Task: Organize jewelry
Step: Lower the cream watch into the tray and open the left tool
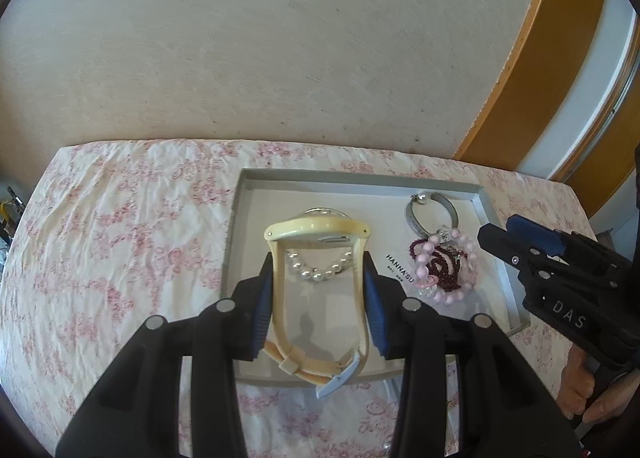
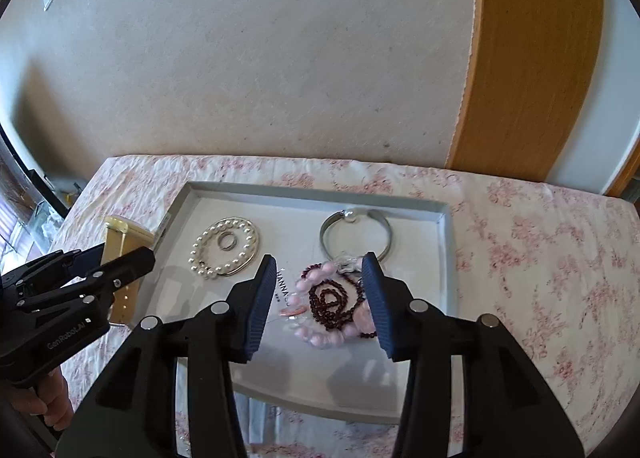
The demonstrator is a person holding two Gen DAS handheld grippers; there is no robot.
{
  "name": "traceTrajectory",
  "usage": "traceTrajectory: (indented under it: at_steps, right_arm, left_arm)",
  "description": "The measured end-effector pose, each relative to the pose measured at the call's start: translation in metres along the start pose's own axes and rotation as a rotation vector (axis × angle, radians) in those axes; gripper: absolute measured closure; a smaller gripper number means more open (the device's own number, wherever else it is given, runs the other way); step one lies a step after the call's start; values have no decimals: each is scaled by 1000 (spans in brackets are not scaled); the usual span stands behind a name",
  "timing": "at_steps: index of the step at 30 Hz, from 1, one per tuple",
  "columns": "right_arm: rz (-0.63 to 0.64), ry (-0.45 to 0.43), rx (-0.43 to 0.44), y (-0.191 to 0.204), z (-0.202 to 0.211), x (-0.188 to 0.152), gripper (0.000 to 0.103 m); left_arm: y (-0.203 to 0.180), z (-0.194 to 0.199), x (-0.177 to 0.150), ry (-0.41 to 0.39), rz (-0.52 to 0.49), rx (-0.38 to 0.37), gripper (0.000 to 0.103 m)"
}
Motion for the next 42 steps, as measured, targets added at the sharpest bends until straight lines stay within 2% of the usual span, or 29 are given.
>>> traceTrajectory:
  at_steps: [15, 28, 31, 35, 42]
  right_arm:
    - [-45, 16, -28, -16, -10, -5, 52]
    - [-101, 43, -43, -38, -22, -4, 52]
    - [-109, 49, -44, -41, -25, -5, 52]
    - [-118, 59, -48, -43, -28, -8, 52]
    - [-117, 53, -51, -40, -19, -13, 52]
  left_arm:
    - [-10, -22, 5, 24, -21, -18, 63]
    - [-21, -59, 23, 42, -49, -2, 62]
    - [-22, -66, 27, 44, -50, -1, 59]
    - [-23, -68, 31, 33, -48, -6, 48]
    - [-13, -53, 29, 15, -23, -3, 47]
Point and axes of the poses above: each gripper's, at about its wrist camera, not at the fingertips, and z roughly against the way its jaws point, y to its left, x to its top, the point moved 4 cm from there along -z, roughly the way its jaws point, and after that the axes turned 3 degrees about y, right-handed, at the moved point
